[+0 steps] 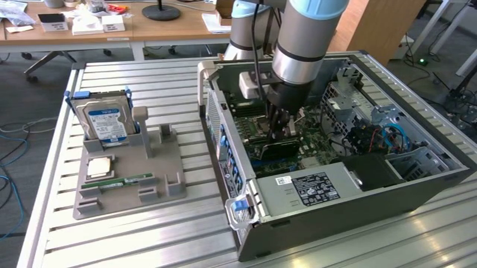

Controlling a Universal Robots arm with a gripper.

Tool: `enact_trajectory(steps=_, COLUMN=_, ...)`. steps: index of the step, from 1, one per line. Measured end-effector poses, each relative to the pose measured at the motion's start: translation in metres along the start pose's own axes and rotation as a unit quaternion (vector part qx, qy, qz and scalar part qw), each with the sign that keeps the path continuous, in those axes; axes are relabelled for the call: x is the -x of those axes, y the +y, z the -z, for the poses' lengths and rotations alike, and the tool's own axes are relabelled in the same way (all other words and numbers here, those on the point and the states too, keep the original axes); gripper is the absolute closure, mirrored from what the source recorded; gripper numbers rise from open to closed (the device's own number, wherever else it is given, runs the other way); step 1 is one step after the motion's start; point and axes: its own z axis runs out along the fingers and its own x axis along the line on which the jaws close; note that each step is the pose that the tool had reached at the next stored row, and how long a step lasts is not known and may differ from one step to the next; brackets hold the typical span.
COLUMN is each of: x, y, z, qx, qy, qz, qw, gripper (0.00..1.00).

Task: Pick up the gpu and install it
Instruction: 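Press down on the gpu until it lock into place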

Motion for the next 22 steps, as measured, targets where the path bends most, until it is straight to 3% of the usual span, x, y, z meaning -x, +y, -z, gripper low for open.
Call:
enact_trajectory(steps=5, x=-0.0002, y=0.0001, z=-0.004, qx=-0.0007, qy=0.0002, qz=0.0, qw=1.0, gripper=0.9)
enact_trajectory(steps=22, x=-0.0002, y=-0.002, z=-0.0041, qx=-0.0001, qy=0.0003, qz=0.0, qw=1.0, gripper=0.9)
